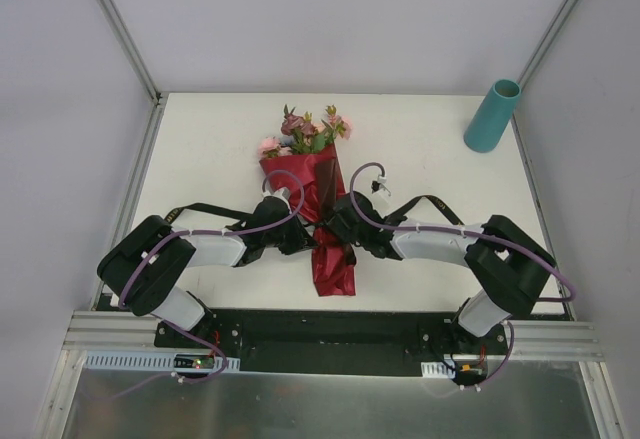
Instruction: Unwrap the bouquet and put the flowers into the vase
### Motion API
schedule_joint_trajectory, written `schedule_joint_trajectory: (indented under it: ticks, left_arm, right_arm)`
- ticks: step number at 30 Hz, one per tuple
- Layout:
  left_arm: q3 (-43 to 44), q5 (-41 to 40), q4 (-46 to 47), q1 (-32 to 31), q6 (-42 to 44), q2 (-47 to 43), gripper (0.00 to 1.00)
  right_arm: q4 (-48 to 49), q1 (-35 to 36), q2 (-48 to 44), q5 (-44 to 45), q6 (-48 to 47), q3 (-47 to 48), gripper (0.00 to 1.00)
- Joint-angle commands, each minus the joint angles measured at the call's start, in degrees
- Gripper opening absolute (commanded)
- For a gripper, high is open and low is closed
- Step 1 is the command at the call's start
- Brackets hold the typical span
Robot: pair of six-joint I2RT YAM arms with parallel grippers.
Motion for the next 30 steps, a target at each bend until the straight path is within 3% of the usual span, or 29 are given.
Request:
schedule_joint_trajectory:
  ticks: [1, 6, 10, 13, 17, 20, 30]
  left_arm:
    - [0.0, -0.4, -0.6, -0.3, 0.8, -1.7, 0.0]
    - [0.0, -0.7, -1.0, -0.3, 0.9, -1.9, 0.0]
    - [0.2, -1.0, -1.6, -0.3, 1.0, -2.0, 0.0]
    - [0.3, -0.7, -1.6, -0.3, 1.0, -2.0, 0.0]
    - [0.4, -0.5, -1.2, -0.3, 0.8, -2.2, 0.0]
    - [0.4, -0.5, -0.9, -0.3, 0.7, -2.3, 0.0]
    - [-0.2, -0.5, -0.8, -0.3, 0.6, -2.7, 0.0]
  right_arm:
    - [-3.5, 0.0, 0.5, 2.5, -2.0, 2.8, 0.2]
    - [-4.0, -0.5, -0.4, 3.0, -5.7, 2.8, 0.0]
    - [-5.6, -2.0, -5.1, 4.8, -14.4, 4.9, 0.0]
    - [-7.2, -1.9, -7.2, 3.1, -14.2, 6.4, 0.0]
    - [-8.1, -0.9, -7.5, 1.6, -11.9, 5.3, 0.12]
    - [-7.8, 0.0, -5.6, 1.3, -13.0, 5.6, 0.29]
    - [-8.1, 0.1, -1.5, -1.9, -4.1, 5.7, 0.4]
